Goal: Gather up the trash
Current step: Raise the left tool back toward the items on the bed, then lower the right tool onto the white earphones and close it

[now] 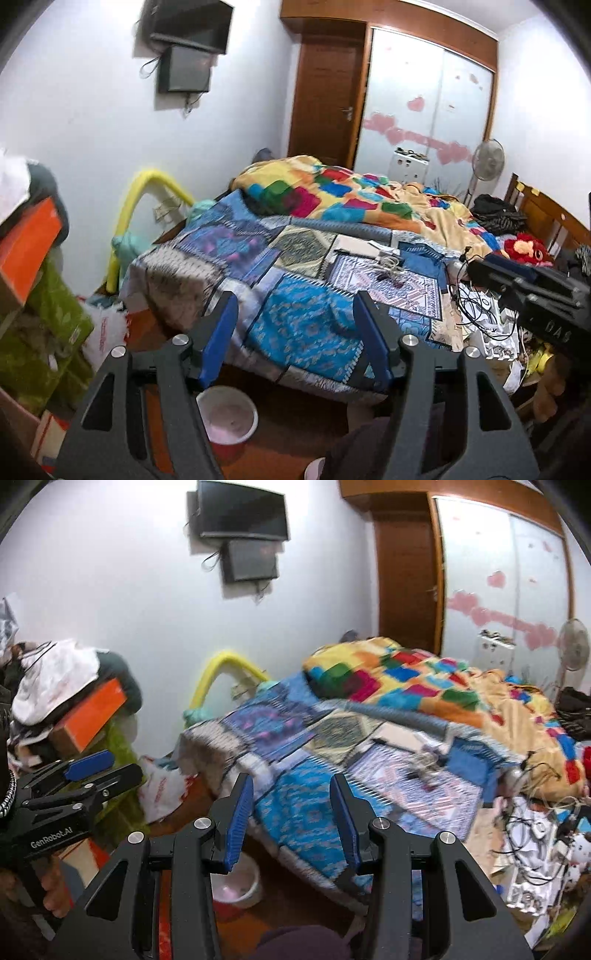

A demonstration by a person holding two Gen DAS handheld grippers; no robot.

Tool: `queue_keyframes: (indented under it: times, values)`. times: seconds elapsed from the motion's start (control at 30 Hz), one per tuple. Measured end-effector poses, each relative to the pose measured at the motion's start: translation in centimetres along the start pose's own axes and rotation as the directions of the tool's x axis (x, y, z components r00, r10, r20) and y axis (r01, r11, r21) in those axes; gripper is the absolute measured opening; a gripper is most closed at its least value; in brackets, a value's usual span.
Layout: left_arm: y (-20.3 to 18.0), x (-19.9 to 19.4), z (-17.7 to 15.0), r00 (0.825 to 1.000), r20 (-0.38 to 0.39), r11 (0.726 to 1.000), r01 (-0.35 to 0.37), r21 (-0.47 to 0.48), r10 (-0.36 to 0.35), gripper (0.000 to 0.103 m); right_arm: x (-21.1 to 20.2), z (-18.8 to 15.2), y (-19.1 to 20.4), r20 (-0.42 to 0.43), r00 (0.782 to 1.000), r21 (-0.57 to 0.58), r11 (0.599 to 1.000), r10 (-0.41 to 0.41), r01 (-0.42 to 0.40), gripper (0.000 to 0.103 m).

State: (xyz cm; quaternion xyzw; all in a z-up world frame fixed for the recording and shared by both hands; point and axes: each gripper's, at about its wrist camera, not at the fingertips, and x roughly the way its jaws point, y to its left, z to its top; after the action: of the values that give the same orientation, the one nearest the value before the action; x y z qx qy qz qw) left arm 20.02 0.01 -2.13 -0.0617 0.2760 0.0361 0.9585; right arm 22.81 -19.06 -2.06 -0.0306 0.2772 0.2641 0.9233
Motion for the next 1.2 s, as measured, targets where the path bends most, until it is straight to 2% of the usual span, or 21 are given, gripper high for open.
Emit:
queue_keyframes:
  times: [0.27, 0.47, 0.63, 0.7, 0.73, 0.77, 0.8, 0.83, 0.9, 0.93, 1.2]
  values:
    - [-4.8, 3.8, 2.4, 0.997, -0.012, 0.995, 0.072, 0.073, -0.071, 0.066, -1.7, 1.1, -5.8, 0.07, 0.983, 0.051, 0.985, -0.167, 0.164, 0.04]
    - [-8.3, 8.0, 4.0, 0.992, -0.04, 0.987, 0.12, 0.11, -0.117, 0.067, -1.7, 1.6, -10.3, 0.083, 0.966, 0.095, 0.967, -0.243, 0.235, 0.04]
    - [-10.8, 12.2, 4.7, 0.987, -0.076, 0.978, 0.154, 0.138, -0.144, 0.067, -0.2, 1.6, -13.3, 0.065, 0.95, 0.087, 0.95, -0.305, 0.299, 0.04]
    - [-11.6, 14.1, 4.9, 0.984, -0.094, 0.975, 0.165, 0.147, -0.152, 0.067, 1.0, 1.5, -14.5, 0.041, 0.949, 0.079, 0.948, -0.314, 0.31, 0.041]
    - [-12.0, 15.2, 5.0, 0.982, -0.105, 0.974, 0.17, 0.15, -0.156, 0.067, 1.6, 1.3, -15.3, 0.029, 0.947, 0.078, 0.945, -0.319, 0.316, 0.047]
    - [-12.3, 16.3, 5.0, 0.98, -0.116, 0.972, 0.177, 0.153, -0.16, 0.067, 2.1, 1.2, -15.9, 0.017, 0.946, 0.08, 0.943, -0.325, 0.323, 0.054]
    - [-12.6, 17.4, 5.0, 0.978, -0.129, 0.97, 0.184, 0.156, -0.165, 0.067, 2.7, 1.0, -16.4, 0.01, 0.946, 0.084, 0.943, -0.325, 0.323, 0.069]
    - [-12.9, 18.3, 4.9, 0.976, -0.14, 0.969, 0.188, 0.158, -0.167, 0.069, 3.2, 0.8, -16.9, 0.009, 0.948, 0.094, 0.944, -0.317, 0.315, 0.079]
    - [-13.3, 20.6, 4.8, 0.971, -0.172, 0.969, 0.194, 0.157, -0.166, 0.085, 4.2, 0.5, -18.0, 0.003, 0.955, 0.117, 0.949, -0.297, 0.294, 0.082]
    - [-13.4, 21.6, 4.7, 0.969, -0.179, 0.969, 0.196, 0.151, -0.169, 0.088, 4.9, 0.4, -18.5, -0.009, 0.956, 0.122, 0.949, -0.292, 0.291, 0.083]
    - [-13.9, 30.0, 2.9, 0.948, -0.272, 0.973, 0.202, 0.111, -0.166, 0.09, 11.7, -0.9, -22.2, -0.139, 0.966, 0.173, 0.955, -0.217, 0.24, 0.083]
